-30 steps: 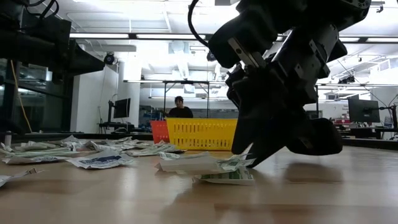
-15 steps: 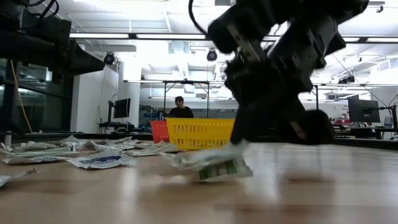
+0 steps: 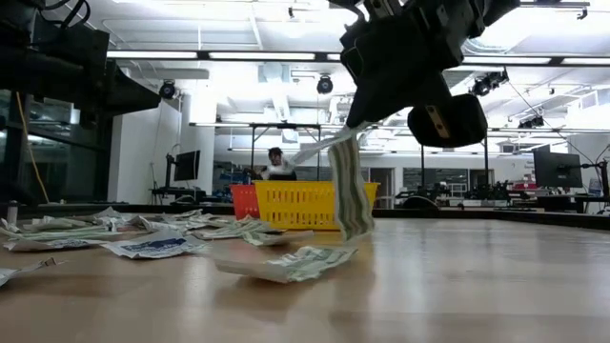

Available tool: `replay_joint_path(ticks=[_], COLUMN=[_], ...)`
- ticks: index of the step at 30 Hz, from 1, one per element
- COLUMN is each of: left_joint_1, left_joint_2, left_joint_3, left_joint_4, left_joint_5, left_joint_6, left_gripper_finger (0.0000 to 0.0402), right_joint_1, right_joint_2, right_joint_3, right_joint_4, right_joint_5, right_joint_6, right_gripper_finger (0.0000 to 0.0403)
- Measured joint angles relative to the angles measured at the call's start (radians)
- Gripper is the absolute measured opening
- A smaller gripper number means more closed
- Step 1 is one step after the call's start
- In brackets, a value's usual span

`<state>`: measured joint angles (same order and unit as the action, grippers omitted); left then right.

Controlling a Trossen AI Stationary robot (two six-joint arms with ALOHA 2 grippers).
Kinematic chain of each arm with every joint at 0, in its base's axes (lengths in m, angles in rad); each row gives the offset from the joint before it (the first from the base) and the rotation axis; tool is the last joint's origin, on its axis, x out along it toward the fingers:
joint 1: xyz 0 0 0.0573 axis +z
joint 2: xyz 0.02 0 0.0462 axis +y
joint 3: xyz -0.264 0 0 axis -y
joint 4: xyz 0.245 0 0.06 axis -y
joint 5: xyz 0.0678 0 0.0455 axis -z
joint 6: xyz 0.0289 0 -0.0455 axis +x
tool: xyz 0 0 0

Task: Pick & Place First Aid Supplies
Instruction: Put the bandage into the bottom orange bin

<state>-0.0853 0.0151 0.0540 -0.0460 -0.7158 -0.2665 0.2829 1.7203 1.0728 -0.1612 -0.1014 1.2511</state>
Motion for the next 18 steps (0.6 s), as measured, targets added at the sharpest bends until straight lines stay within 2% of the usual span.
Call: replay_joint_path(ticks=[8,18], left_joint_1=[0.0,0.0], left_joint_2=[0.0,0.0], left_joint_3=[0.0,0.0], left_joint_4=[0.0,0.0], left_joint_5=[0.0,0.0], left_joint_6=[0.0,0.0], left_gripper_finger=[0.0073,0.0073], right_joint_1=[-0.008,-0.015], right_joint_2=[0.0,0.0], right_joint_3=[-0.044,-0.177], right_joint_4=[0.02,0.082], right_joint_5=[-0.047,-0.04], right_joint_6=[0.028,0.115], right_gripper_finger=[0.0,0.0])
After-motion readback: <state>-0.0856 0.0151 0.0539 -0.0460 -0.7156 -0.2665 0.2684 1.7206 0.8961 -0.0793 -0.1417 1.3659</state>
